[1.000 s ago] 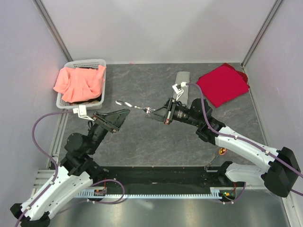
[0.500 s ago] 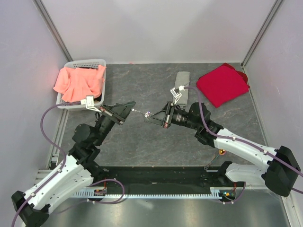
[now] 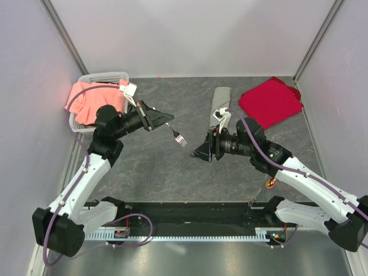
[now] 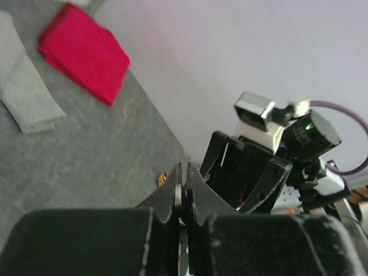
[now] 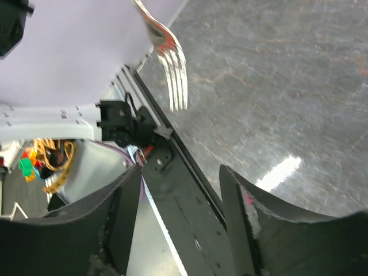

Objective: Fold the napkin into a case and place the utensils inside
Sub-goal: Pass from the left arm to the right

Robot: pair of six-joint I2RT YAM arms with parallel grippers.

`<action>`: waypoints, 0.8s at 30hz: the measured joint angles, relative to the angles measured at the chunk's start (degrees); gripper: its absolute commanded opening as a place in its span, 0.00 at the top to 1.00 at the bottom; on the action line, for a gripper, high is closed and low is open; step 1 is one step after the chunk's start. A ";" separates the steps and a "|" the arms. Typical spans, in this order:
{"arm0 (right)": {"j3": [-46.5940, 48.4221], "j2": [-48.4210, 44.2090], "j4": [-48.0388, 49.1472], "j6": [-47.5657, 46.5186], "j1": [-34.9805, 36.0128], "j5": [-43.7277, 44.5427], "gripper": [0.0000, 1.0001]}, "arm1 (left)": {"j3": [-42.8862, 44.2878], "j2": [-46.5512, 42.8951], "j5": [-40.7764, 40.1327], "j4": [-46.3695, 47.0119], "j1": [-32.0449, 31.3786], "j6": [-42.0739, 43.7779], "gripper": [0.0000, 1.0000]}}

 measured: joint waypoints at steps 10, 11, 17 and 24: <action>0.35 0.46 -5.75 -2.80 -0.79 -1.88 0.49 | 0.33 10.60 15.54 2.64 0.33 -1.01 0.98; 0.61 0.90 -5.77 -2.80 -0.85 -1.88 0.49 | 0.37 10.95 16.35 3.41 0.28 -1.18 0.98; 1.70 4.11 -4.48 -1.64 -1.95 -3.34 0.53 | 0.37 12.24 19.15 8.52 -1.62 -2.80 0.98; 0.96 4.81 0.52 3.15 -3.13 -7.48 0.59 | 1.05 16.06 20.92 12.83 -4.98 -3.32 0.98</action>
